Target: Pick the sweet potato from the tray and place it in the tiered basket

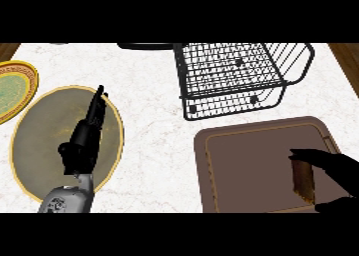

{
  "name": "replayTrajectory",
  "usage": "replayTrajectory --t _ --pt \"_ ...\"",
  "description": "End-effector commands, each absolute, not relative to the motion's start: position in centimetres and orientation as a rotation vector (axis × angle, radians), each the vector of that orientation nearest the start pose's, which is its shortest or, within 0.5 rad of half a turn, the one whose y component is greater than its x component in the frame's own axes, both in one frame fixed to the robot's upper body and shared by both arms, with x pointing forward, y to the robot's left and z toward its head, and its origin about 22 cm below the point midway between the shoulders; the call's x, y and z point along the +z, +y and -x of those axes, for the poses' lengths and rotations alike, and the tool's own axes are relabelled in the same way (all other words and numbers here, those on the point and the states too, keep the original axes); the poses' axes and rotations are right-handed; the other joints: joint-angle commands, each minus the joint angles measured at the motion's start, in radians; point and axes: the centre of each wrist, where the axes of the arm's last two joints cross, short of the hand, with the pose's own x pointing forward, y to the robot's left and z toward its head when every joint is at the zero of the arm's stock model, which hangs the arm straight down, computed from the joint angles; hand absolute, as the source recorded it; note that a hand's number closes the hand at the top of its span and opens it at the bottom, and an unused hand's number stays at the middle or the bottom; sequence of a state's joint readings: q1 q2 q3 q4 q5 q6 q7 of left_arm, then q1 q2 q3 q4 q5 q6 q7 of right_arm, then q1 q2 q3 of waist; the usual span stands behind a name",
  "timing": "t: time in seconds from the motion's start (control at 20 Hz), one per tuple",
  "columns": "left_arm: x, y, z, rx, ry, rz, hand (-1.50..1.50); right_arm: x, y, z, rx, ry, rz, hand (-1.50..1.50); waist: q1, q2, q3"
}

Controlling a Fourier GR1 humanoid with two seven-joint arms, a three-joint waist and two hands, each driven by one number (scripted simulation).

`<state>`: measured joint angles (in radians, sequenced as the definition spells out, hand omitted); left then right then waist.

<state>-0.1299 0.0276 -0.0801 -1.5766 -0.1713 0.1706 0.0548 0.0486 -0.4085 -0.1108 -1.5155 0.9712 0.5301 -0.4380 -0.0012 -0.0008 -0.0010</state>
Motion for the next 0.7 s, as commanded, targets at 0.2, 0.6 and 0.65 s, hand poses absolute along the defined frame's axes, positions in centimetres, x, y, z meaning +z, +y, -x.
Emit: replayTrajectory --t 0.2,0.6,0.65 --pt "4.2 21.3 -27.4 -0.111 -1.676 -0.168 0.00 2.0 -35.6 -23.8 1.433 -1.362 0.599 1.50 0.003 0.001 0.001" --pt "3.1 19.9 -27.3 -0.109 -1.661 -0.199 0.00 2.4 -25.9 -24.6 1.398 -1.247 0.799 1.50 0.006 0.000 -0.002" --pt "3.1 19.3 -26.5 -0.114 -1.665 -0.180 0.00 1.9 -23.5 -24.9 1.420 -1.195 0.849 1.50 0.026 0.000 -0.002"
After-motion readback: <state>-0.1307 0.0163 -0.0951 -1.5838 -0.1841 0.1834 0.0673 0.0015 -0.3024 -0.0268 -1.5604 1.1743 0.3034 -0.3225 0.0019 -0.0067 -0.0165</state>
